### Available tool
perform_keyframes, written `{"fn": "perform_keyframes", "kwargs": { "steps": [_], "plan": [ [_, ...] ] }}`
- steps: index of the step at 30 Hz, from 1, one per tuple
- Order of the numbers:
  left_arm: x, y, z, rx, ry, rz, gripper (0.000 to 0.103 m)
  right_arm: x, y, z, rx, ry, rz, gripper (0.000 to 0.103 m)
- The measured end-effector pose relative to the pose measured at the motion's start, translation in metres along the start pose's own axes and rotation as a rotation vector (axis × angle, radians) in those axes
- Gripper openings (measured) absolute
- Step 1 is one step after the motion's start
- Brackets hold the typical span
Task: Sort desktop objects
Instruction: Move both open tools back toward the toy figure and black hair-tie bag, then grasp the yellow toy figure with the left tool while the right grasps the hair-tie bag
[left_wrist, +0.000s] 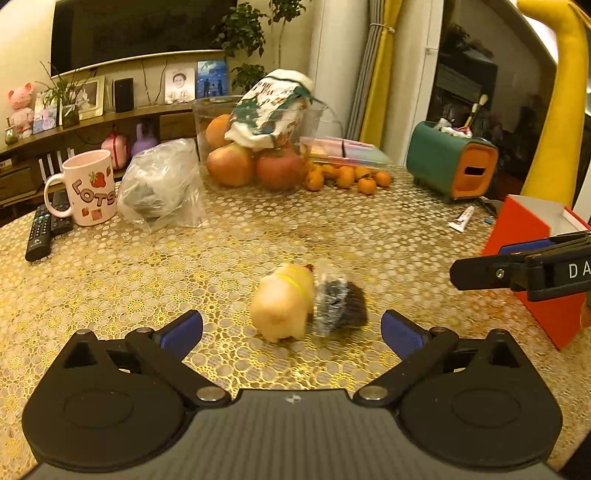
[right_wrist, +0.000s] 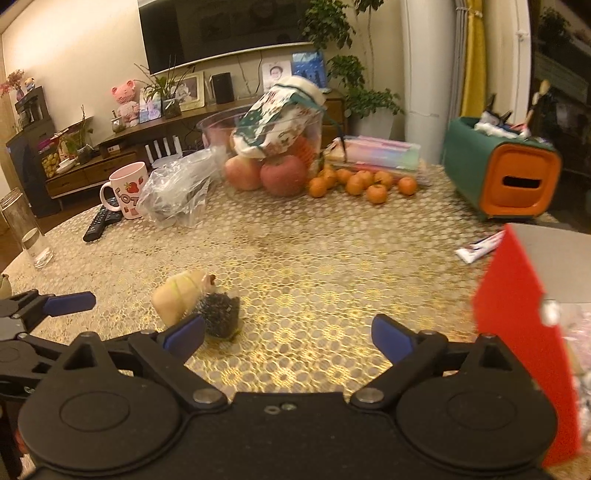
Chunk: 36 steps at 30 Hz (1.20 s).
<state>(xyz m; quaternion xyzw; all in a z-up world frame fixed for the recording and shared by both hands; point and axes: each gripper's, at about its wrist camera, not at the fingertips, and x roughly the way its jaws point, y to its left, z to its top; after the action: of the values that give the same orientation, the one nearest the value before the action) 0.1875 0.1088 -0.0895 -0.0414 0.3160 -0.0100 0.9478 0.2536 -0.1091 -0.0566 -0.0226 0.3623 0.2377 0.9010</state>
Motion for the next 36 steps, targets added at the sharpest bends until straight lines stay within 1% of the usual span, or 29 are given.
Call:
{"fn": "perform_keyframes", "kwargs": {
  "steps": [5,13,18,21,25,27,30,32,34,36],
  "plan": [
    [0.017,0.005,-0.001,0.014,0.012,0.014,0.103,0.025,0.010,0.005,-0.020,0.035,0.023,0.095],
    [0.033,0.015,-0.005,0.013,0.014,0.050,0.103,0.055,0.019,0.009,-0.005,0.081,0.049,0.092],
    [0.046,0.017,-0.006,0.032,0.017,0.055,0.103,0.074,0.027,0.009,-0.007,0.112,0.062,0.087],
    [0.053,0.019,-0.006,0.022,0.019,0.045,0.103,0.083,0.030,0.009,0.000,0.131,0.073,0.083],
    [0.061,0.020,-0.006,0.024,0.025,0.053,0.102,0.095,0.030,0.008,0.014,0.153,0.078,0.082],
    [0.064,0.023,-0.006,0.015,0.028,0.045,0.102,0.100,0.028,0.008,0.030,0.163,0.083,0.078],
    [0.069,0.023,-0.005,0.013,0.034,0.038,0.098,0.107,0.026,0.007,0.039,0.184,0.083,0.074],
    [0.072,0.023,-0.004,0.013,0.038,0.032,0.092,0.111,0.025,0.006,0.045,0.192,0.084,0.073],
    [0.074,0.022,-0.004,0.014,0.042,0.022,0.088,0.112,0.026,0.006,0.036,0.183,0.084,0.070],
    [0.076,0.020,-0.004,0.023,0.043,0.016,0.084,0.112,0.027,0.007,0.024,0.179,0.090,0.060]
  ]
}}
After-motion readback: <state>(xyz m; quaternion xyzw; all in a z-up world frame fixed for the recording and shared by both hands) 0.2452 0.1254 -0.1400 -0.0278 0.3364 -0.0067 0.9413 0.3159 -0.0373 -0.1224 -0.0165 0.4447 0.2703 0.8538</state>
